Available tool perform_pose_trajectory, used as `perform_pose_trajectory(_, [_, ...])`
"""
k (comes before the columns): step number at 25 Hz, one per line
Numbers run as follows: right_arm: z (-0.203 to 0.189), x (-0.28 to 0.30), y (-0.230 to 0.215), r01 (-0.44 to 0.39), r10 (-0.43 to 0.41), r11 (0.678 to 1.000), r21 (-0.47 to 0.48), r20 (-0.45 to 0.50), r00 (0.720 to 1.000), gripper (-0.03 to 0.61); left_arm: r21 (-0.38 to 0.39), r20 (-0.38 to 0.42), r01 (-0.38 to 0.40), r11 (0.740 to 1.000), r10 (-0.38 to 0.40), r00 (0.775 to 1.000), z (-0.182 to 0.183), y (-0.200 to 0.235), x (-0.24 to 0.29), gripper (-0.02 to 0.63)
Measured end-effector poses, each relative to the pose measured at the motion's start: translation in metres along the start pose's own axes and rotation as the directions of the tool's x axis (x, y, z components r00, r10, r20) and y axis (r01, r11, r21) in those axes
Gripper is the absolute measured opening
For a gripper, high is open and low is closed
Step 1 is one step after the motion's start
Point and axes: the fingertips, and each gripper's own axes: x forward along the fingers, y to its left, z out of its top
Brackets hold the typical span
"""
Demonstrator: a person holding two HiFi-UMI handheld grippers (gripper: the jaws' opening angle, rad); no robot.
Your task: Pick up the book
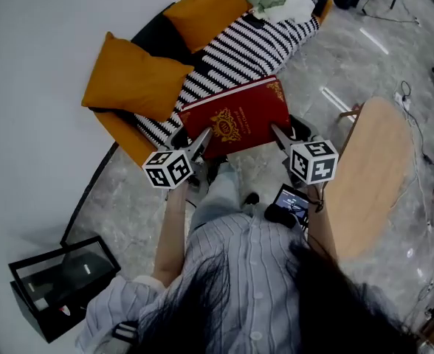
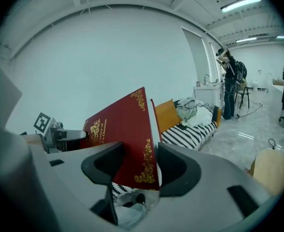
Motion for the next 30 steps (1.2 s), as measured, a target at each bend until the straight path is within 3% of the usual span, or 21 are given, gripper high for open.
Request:
perform_pose_trajectory(9, [-0.003,-0.013,0.008,-0.03,0.03,0.999,0.013,-0.019,0.999,0.233,-0.024,-0.007,-0.033,0.999,0.033,0.999,-0.007,-0.01,-0.02,0.307])
perform_pose_trajectory(17, [-0.039,-0.048,0.028,-0.043,0.043,0.999,-0.003,-0.016,0.999,0.23,-0.029,0.02,-0.043,0.999,0.044,0.999,-0.045,-0.026,-0.061,0.308])
perform_pose_trajectory(30, [-0.04,-0.058,0.019,-0.008,0.008,1.0,0.017,0.003,1.0,0.229,-0.003,0.009,-0.005,1.0,0.005,1.0,-0.042,-0.036,-0.051,0.307])
